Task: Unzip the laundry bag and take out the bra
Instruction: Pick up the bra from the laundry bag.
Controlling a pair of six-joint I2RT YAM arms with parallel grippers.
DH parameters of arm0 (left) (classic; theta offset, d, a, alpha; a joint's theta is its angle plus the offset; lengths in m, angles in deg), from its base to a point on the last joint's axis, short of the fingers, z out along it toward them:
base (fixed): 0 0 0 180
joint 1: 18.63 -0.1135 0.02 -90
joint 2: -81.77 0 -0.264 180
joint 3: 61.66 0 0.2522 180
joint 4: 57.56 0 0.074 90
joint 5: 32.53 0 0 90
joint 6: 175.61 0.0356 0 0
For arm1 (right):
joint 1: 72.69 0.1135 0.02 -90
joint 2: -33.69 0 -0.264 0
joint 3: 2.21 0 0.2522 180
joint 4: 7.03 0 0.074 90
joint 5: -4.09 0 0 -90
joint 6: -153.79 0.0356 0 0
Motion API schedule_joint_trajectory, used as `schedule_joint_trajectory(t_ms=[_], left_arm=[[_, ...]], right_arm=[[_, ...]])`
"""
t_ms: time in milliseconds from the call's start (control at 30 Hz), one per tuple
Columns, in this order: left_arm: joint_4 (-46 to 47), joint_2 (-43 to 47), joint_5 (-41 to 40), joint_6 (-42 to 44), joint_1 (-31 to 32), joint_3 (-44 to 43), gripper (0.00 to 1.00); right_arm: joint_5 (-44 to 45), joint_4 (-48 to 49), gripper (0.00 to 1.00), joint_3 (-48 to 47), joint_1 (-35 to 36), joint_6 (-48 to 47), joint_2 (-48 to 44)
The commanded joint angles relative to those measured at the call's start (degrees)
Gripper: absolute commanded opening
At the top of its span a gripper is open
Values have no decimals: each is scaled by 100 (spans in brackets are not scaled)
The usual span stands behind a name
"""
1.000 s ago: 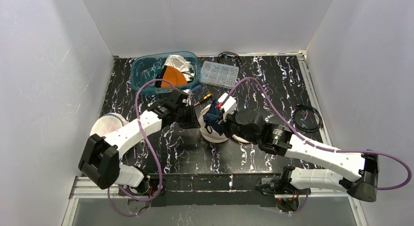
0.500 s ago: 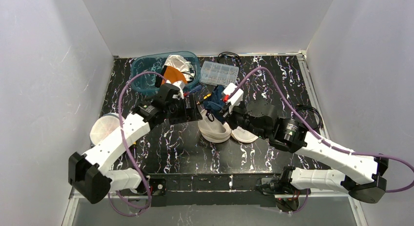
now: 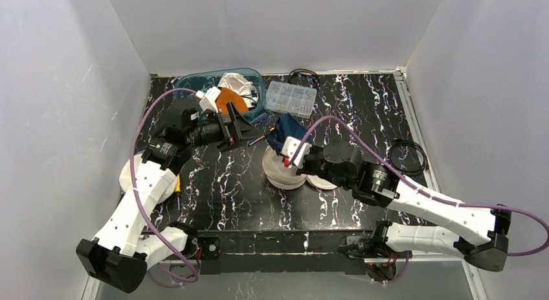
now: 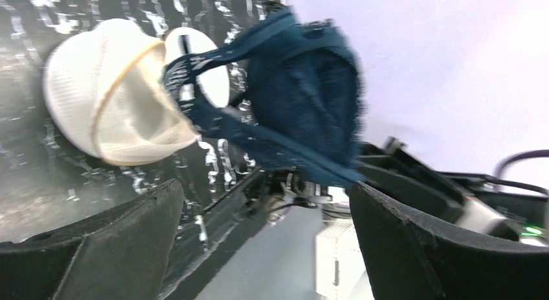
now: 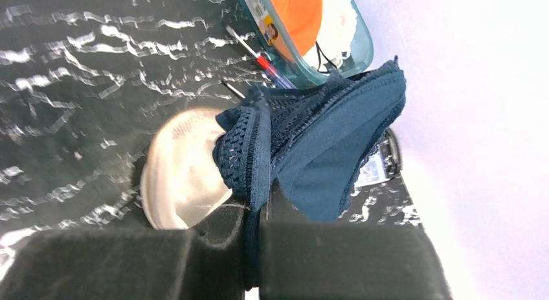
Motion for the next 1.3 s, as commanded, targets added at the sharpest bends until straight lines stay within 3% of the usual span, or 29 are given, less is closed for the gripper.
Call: schedule_joint_trajectory(t_ms=[0,100,333,533,867,1033,1167,1267], left_arm=[[696,-96,1120,-612,-58,-253,99],[731,-287,1274,-553,-45,-530,98],[391,-400,1326,-42,101,-514,98],[-90,245,641,794,102,-350,98],[-454,779,865,1123,146,298,98],[-1226,825,92,1620,150,17,99],[-2105,972,-1310,2167,146,-613,98],[-2218,1082,-1850,2521,146,-898,98]], right_arm=[[190,860,1,376,23,-1804,-220],[353,815,1,405,55,-2529,-154],[821,1743,1,1110,456,-4584,-295],[1202,1439,1,801,1091,-5228,30],[1524,1820,1,704,2113,-5629,425],[1590,1826,1,685,2303,-5715,511],[1627,1793,1,731,2326,-5715,495],[1617,1790,1,788,2335,-5714,441]])
